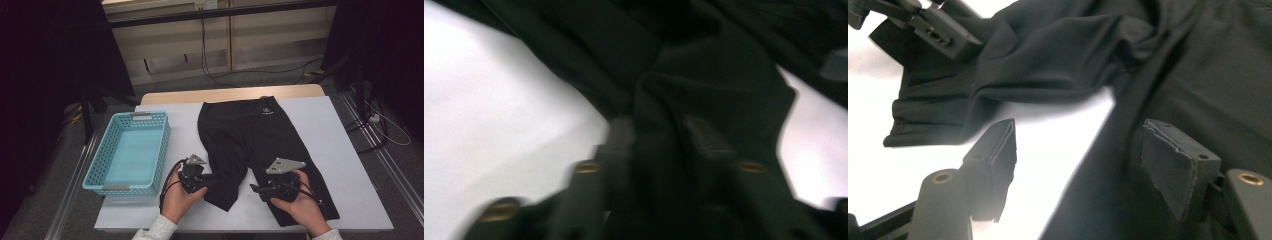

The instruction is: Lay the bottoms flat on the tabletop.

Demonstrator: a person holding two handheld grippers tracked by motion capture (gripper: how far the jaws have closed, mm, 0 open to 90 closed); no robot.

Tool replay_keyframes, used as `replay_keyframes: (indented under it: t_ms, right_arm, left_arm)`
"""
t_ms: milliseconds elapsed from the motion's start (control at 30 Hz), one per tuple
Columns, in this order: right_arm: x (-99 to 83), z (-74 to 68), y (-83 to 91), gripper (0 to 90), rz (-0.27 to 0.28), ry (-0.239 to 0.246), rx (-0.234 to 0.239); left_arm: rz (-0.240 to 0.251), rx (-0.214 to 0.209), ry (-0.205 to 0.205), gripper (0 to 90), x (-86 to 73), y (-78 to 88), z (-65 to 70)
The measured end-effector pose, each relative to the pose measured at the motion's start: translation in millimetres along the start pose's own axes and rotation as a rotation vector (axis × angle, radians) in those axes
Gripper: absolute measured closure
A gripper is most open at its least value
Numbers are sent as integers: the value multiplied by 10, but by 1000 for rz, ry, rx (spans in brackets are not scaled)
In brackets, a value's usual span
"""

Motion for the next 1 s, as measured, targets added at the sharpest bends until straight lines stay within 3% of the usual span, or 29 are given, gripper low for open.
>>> replay_keyframes:
  t_ms: [67,233,367,500,600,667,733,867,1000]
  right_arm:
    - [13,-55,-39,310,-5,10,10]
    - [63,-208,-125,354,-10,22,56]
    - [93,-400,-188,386,-21,34,103]
    - [61,-528,-295,487,-55,18,77]
    - [49,-561,-365,610,-69,7,61]
    - [69,-561,-384,753,-58,-4,55]
    - [69,-578,-386,873,-56,-8,79]
    - [76,-576,-346,887,-53,-8,103]
    - [100,-482,-212,886,-33,-27,115]
  left_arm:
    - [34,30,-2,421,40,64,-67]
    - [104,76,32,277,110,224,-194]
    - [112,89,33,257,118,262,-231]
    - [123,100,30,259,142,290,-278]
    - [139,113,35,262,168,339,-318]
    - [156,112,46,262,185,350,-325]
    - [158,109,43,263,185,353,-332]
    - [163,107,52,264,188,360,-358]
    - [162,109,51,264,185,365,-364]
Point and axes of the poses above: each handheld gripper's, and its own axes: y roughly backward along the jaws, x roughly out of its top, z roughly to its right, the point moved 10 cm from there along -y, roughly forward along the jaws, and after that the axes turned 6 degrees about -x, right-handed, at the moved point
